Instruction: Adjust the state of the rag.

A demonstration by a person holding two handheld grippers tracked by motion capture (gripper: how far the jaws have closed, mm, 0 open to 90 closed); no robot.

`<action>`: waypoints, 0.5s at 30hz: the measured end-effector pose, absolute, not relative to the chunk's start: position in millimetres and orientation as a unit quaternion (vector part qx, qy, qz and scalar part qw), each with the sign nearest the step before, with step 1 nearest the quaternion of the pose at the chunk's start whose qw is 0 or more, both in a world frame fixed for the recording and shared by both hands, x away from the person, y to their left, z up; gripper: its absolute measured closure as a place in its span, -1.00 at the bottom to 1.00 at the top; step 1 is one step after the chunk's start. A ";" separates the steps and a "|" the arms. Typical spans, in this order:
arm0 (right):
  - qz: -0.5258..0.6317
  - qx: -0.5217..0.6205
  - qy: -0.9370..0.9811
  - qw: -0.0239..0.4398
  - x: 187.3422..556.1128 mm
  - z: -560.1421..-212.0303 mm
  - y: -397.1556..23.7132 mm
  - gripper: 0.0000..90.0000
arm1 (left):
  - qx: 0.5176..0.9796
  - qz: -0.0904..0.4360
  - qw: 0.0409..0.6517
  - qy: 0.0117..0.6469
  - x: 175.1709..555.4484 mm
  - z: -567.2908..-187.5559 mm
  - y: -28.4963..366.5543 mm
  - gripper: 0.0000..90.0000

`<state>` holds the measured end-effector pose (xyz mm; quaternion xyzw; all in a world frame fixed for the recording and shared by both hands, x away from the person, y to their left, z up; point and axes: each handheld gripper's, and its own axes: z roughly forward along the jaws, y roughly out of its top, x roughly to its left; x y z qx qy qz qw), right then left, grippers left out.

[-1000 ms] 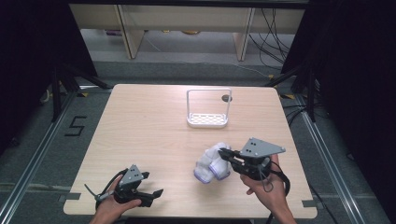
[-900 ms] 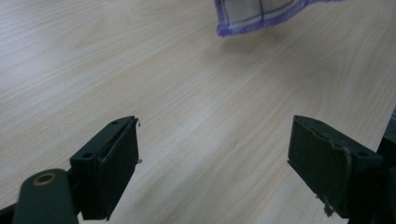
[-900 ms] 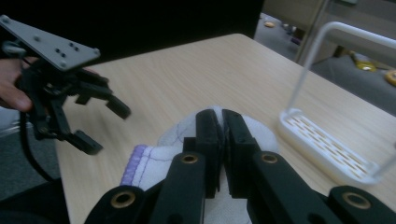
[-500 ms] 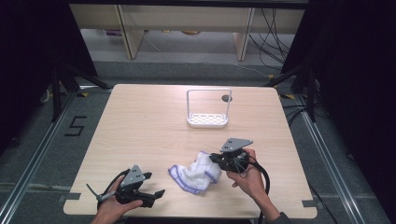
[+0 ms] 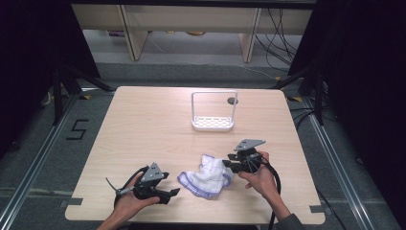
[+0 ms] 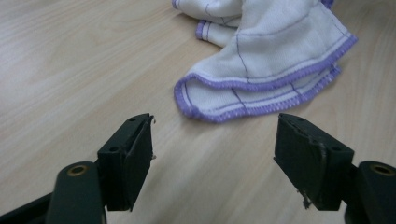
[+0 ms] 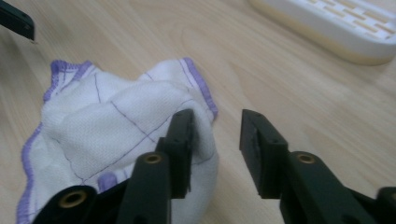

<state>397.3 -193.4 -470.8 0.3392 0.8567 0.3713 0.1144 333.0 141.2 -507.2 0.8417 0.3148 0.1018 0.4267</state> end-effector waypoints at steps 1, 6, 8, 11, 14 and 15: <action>0.379 0.335 0.854 0.123 394.6 -465.6 -196.1 0.29 | 0.838 0.099 0.430 0.320 334.8 -507.7 137.9 -0.36; 0.391 0.323 0.851 0.139 372.7 -442.9 -199.9 0.14 | 0.848 0.090 0.413 0.318 344.6 -509.8 130.9 -0.25; 0.396 0.313 0.852 0.136 360.3 -437.2 -198.9 0.13 | 0.851 0.090 0.406 0.320 346.6 -511.5 128.4 -0.22; 0.393 0.301 0.859 0.128 341.3 -435.4 -194.0 0.13 | 0.854 0.091 0.400 0.319 347.8 -511.7 126.9 -0.14; 0.384 0.297 0.865 0.126 332.7 -437.8 -189.4 0.13 | 0.862 0.098 0.388 0.311 349.1 -511.3 125.0 -0.05; 0.384 0.290 0.867 0.129 332.4 -439.2 -188.6 0.12 | 0.863 0.097 0.387 0.310 349.5 -511.8 124.3 -0.03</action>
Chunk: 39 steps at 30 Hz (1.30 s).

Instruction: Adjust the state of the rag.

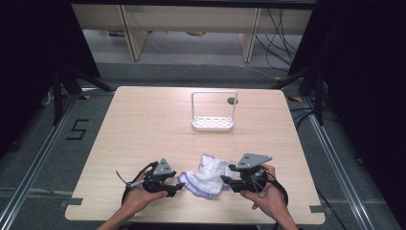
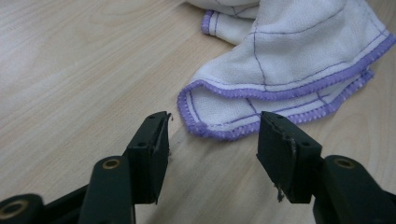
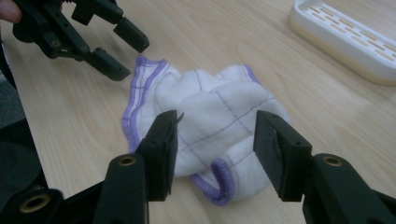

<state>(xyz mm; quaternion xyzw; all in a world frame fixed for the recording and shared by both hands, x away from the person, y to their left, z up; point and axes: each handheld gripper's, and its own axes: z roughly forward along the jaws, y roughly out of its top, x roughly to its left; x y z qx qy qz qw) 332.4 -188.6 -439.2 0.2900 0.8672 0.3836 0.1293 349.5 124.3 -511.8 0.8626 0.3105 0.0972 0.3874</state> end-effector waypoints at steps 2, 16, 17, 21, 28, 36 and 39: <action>0.381 0.291 0.869 0.126 331.1 -442.0 -186.6 0.11 | 0.866 0.098 0.384 0.304 349.7 -511.9 123.8 0.02; 0.378 0.274 0.877 0.116 326.0 -445.7 -176.3 0.11 | 0.871 0.120 0.388 0.275 354.7 -511.1 113.1 0.82; 0.380 0.271 0.877 0.115 325.0 -446.2 -174.8 0.12 | 0.870 0.125 0.392 0.271 354.4 -510.0 112.2 0.92; 0.369 0.251 0.890 0.092 318.7 -451.7 -165.0 0.19 | 0.868 0.136 0.402 0.257 350.9 -501.1 108.9 0.96; 0.326 0.245 0.907 0.102 312.3 -476.2 -152.7 0.19 | 0.868 0.146 0.404 0.251 352.8 -496.1 114.9 0.97; 0.290 0.219 0.916 0.169 312.1 -490.7 -147.6 0.80 | 0.866 0.135 0.410 0.251 352.5 -493.9 115.5 0.97; 0.307 0.222 0.910 0.167 313.9 -484.4 -152.3 1.00 | 0.863 0.135 0.416 0.252 351.0 -493.3 115.6 0.97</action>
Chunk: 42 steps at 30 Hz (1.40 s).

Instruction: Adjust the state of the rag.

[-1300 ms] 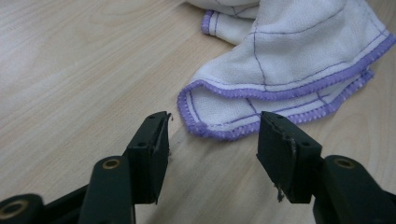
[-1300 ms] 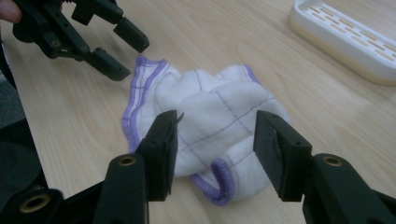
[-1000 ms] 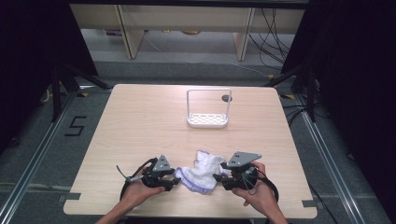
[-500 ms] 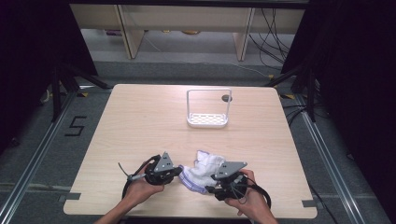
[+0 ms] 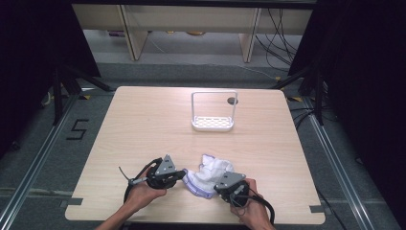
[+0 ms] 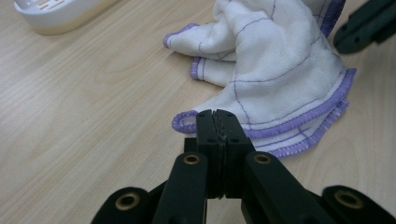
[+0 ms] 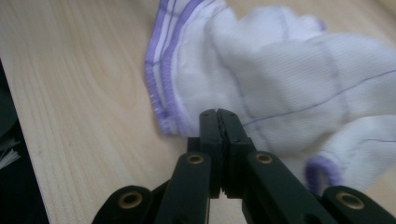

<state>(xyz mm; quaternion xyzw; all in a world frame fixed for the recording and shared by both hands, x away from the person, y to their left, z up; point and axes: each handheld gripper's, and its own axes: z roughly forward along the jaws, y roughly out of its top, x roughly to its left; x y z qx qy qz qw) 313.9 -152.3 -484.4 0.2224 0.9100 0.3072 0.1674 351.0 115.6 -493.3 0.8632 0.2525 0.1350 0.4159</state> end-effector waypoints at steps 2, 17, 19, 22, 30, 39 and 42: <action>0.327 0.237 0.901 0.158 312.2 -471.8 -157.4 1.00 | 0.865 0.133 0.415 0.249 350.3 -491.3 117.3 0.97; 0.325 0.255 0.903 0.119 303.8 -480.9 -154.1 0.62 | 0.858 0.130 0.427 0.254 349.4 -487.1 121.1 0.97; 0.319 0.255 0.905 0.122 302.2 -486.1 -149.9 0.52 | 0.859 0.132 0.424 0.254 350.1 -486.7 122.1 0.97; 0.301 0.261 0.906 0.144 301.3 -495.3 -143.5 0.42 | 0.859 0.126 0.427 0.253 349.7 -487.1 121.5 0.97; 0.290 0.218 0.916 0.168 309.1 -494.7 -143.5 0.95 | 0.852 0.123 0.436 0.261 350.4 -487.4 122.6 0.97; 0.372 0.238 0.889 0.120 307.8 -421.1 -176.0 0.97 | 0.844 0.136 0.458 0.243 343.4 -461.4 132.7 0.97; 0.387 0.229 0.885 0.122 304.6 -388.0 -184.5 0.97 | 0.838 0.144 0.471 0.235 337.7 -440.1 140.0 0.97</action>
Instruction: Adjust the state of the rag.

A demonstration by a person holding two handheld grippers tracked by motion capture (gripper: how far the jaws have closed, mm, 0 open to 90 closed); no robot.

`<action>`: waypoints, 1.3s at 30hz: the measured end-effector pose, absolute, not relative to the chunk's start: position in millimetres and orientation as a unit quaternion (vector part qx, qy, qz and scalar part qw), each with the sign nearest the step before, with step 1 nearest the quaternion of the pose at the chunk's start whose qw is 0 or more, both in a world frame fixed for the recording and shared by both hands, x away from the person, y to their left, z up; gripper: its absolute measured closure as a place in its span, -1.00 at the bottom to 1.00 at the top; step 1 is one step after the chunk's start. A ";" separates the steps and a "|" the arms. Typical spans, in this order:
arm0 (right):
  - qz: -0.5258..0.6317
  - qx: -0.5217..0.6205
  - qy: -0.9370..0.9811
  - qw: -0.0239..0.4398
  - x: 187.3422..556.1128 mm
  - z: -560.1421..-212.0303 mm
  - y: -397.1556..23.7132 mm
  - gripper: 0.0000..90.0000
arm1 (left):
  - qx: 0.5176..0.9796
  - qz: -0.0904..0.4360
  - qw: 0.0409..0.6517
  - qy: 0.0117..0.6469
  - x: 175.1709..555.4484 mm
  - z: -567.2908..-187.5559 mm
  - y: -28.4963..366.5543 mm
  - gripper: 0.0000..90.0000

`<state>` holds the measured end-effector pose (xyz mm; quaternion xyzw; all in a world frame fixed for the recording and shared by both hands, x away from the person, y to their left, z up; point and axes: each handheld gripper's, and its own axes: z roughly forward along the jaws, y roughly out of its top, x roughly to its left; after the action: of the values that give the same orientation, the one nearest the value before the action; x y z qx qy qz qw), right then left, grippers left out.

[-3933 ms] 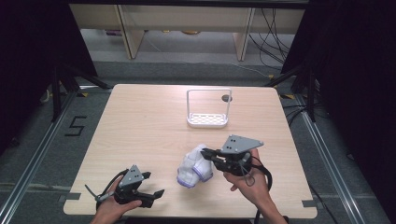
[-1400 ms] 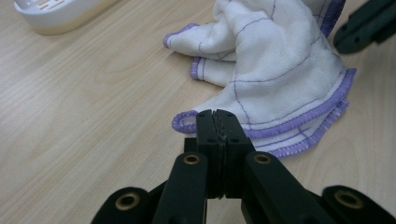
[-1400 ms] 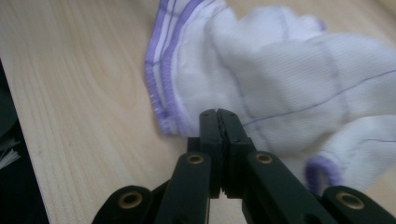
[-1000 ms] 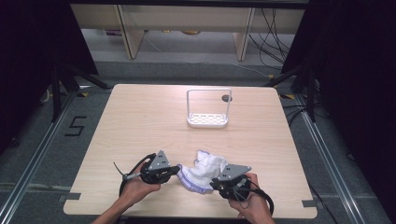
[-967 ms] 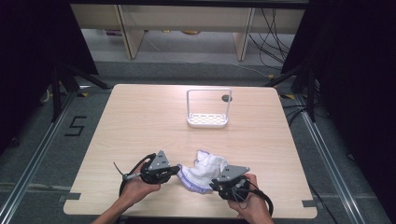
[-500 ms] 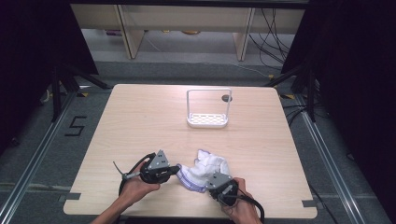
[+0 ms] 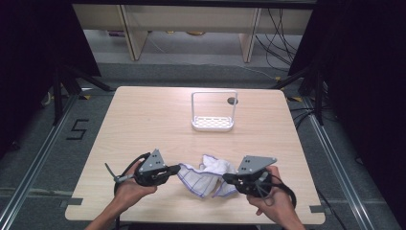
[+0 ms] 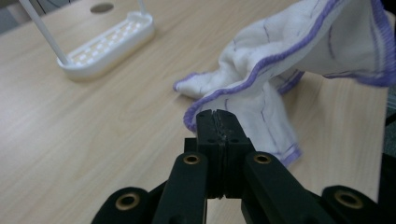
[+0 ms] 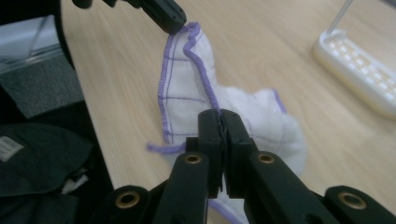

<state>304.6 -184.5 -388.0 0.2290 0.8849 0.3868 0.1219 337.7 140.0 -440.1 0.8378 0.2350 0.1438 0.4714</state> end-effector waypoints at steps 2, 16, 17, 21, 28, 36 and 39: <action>0.401 0.220 0.881 0.120 304.1 -368.6 -189.0 0.97 | 0.832 0.144 0.485 0.228 332.8 -423.5 145.1 0.97; 0.387 0.274 0.878 0.060 390.8 -356.9 -215.3 0.97 | 0.815 0.179 0.497 0.237 391.1 -368.4 134.7 0.97; 0.380 0.288 0.877 0.061 402.7 -364.5 -217.8 0.97 | 0.819 0.181 0.488 0.243 402.0 -373.5 128.9 0.97; 0.369 0.332 0.866 0.060 447.2 -399.3 -223.7 0.96 | 0.816 0.177 0.475 0.279 440.9 -399.8 110.7 0.97; 0.327 0.371 0.867 0.060 500.3 -454.3 -222.5 0.93 | 0.816 0.162 0.448 0.328 488.9 -450.5 97.8 0.94; 0.316 0.411 0.847 0.117 508.7 -448.8 -235.7 0.13 | 0.793 0.146 0.447 0.388 479.4 -459.2 116.3 0.05; 0.326 0.397 0.847 0.136 480.9 -420.7 -240.1 0.04 | 0.792 0.126 0.453 0.390 452.0 -454.8 132.0 -0.05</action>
<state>480.9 -240.1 -420.7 0.3972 0.8469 0.3261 0.1363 452.0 132.0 -454.8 0.7917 0.3896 0.1263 0.4533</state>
